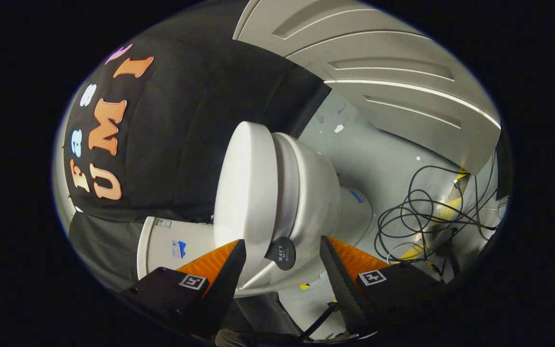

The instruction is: Open the toilet lid.

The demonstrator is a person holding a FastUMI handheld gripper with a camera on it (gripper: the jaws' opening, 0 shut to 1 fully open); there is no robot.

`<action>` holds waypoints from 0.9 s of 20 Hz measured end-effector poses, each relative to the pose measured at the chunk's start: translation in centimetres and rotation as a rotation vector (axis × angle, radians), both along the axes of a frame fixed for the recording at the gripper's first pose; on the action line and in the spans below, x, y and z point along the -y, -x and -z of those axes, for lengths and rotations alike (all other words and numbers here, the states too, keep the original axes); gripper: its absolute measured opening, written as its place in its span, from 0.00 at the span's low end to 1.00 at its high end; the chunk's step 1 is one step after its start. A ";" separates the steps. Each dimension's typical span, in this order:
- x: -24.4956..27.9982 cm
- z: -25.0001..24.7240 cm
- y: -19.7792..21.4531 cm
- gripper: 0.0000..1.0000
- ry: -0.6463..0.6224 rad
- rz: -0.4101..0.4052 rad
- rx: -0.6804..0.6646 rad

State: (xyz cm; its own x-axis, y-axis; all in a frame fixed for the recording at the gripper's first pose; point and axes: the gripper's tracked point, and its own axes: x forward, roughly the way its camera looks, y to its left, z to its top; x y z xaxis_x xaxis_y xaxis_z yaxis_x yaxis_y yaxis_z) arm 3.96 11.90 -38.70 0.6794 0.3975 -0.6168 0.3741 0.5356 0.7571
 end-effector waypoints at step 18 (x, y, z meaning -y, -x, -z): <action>-2.3 0.8 -1.2 0.55 -0.158 0.000 -0.006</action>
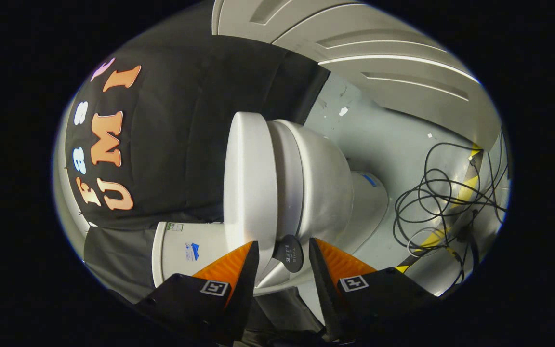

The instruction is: Open the toilet lid.

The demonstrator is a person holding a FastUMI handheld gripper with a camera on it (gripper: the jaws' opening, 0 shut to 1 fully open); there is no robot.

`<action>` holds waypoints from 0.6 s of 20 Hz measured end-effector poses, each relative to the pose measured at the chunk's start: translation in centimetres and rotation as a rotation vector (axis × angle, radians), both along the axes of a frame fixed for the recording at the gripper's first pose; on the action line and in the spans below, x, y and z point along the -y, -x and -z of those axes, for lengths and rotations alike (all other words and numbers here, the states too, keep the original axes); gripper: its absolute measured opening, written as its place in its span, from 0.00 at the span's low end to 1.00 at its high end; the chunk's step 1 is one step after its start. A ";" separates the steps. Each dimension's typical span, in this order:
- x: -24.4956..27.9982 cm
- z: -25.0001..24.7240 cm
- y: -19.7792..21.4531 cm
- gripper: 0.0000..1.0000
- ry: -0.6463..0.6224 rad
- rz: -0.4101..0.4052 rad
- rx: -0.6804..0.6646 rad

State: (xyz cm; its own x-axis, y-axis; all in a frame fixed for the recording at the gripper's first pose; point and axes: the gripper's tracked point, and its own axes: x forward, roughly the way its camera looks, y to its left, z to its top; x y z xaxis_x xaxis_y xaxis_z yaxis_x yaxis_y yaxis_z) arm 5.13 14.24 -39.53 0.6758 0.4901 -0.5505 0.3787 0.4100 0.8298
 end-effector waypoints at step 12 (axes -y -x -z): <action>-0.4 1.0 -0.4 0.18 0.008 -0.014 -0.018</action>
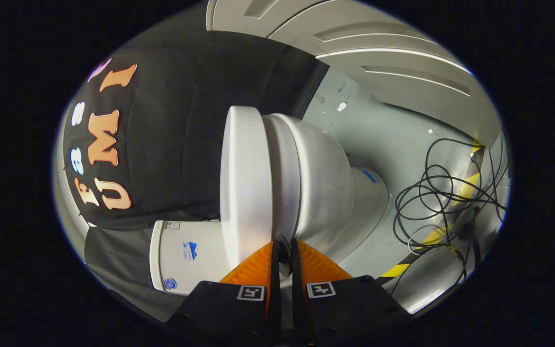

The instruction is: Open the toilet lid.

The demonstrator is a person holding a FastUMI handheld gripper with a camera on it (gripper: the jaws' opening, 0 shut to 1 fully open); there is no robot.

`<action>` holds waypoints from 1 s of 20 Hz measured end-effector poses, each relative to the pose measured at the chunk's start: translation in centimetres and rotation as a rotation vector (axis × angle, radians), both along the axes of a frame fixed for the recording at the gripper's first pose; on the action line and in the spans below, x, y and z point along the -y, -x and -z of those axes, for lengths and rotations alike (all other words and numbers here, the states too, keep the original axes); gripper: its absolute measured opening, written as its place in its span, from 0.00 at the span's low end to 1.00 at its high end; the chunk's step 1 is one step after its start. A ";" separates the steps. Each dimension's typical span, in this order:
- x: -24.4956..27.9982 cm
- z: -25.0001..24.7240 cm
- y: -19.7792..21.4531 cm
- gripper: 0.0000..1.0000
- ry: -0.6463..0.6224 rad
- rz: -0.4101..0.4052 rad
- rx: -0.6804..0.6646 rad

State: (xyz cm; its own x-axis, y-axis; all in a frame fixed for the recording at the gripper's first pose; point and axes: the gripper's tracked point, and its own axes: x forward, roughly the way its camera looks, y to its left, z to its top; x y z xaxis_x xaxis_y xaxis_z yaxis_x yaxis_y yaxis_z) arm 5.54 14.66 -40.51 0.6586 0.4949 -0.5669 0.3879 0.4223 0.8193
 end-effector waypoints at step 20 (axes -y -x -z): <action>-0.1 -1.0 0.6 0.08 -0.006 0.035 -0.037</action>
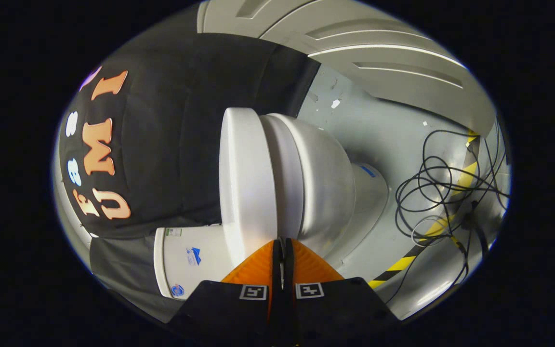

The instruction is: Open the toilet lid.

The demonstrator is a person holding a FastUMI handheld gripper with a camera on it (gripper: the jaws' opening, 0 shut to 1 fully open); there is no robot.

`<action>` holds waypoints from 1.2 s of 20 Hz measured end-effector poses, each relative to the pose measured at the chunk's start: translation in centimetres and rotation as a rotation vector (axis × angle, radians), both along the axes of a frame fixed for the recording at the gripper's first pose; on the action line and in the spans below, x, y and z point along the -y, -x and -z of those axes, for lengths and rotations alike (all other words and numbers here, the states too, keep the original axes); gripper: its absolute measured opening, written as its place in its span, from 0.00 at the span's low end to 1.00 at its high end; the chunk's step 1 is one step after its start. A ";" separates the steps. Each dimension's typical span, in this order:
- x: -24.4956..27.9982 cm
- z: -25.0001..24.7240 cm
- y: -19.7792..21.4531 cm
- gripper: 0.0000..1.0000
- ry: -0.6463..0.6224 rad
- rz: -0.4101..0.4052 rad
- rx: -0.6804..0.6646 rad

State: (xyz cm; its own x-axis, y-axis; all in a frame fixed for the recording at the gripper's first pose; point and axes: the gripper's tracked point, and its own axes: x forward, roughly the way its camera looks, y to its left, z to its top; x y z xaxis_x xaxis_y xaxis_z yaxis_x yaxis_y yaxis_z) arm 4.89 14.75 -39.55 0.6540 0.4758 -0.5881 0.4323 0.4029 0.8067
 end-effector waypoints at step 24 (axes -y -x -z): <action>-5.1 -14.2 -3.4 0.08 0.757 -0.193 0.332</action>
State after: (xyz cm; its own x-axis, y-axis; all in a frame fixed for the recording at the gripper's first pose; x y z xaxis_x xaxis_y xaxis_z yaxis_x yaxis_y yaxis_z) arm 8.30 19.84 -25.32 0.7970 0.1522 -0.5845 0.0891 0.9275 0.3630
